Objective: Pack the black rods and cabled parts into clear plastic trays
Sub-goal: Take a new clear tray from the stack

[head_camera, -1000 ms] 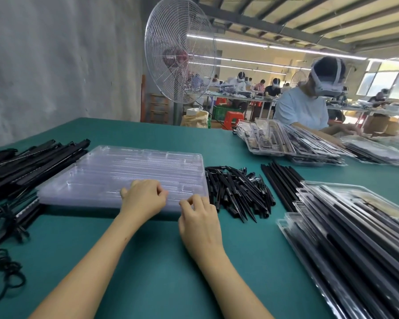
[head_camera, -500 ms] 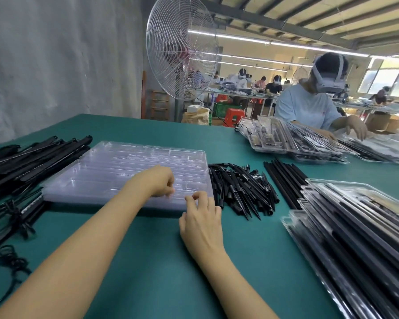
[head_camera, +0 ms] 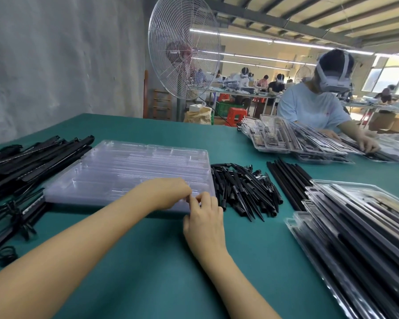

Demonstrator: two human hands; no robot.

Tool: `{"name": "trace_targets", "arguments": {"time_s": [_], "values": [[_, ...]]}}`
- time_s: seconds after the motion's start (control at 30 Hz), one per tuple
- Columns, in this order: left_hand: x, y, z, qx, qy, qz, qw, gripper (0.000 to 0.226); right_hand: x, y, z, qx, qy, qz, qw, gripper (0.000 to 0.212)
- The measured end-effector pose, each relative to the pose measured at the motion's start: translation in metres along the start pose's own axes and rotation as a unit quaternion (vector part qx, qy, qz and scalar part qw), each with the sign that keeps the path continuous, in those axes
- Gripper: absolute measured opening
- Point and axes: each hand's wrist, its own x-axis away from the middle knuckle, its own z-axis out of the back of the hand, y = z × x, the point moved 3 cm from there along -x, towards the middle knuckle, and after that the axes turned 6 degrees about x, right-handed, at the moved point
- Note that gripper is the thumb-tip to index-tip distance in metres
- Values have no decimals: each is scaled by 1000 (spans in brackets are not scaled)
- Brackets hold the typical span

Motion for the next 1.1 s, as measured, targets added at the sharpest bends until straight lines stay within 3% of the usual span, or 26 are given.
{"name": "trace_targets", "arguments": {"time_s": [0.13, 0.33, 0.53, 0.8, 1.0, 1.1], "values": [[-3, -13, 12, 89, 0, 17, 996, 43, 0, 2, -1, -15, -1, -9, 1000, 30], [-1, -10, 4, 77, 1, 17, 997, 39, 1, 2, -3, -31, 4, -16, 999, 32], [-1, -23, 7, 153, 26, -2, 988, 21, 1, 2, -2, -39, 17, -16, 999, 30], [-7, -36, 11, 249, 9, -16, 968, 18, 0, 3, -2, -54, 19, -16, 998, 28], [-9, -36, 12, 259, 2, -11, 966, 22, 0, 4, -3, -65, 21, -18, 998, 27], [-11, -29, 12, 198, 10, -3, 980, 28, 0, 4, -5, -68, 21, -16, 997, 26]]}}
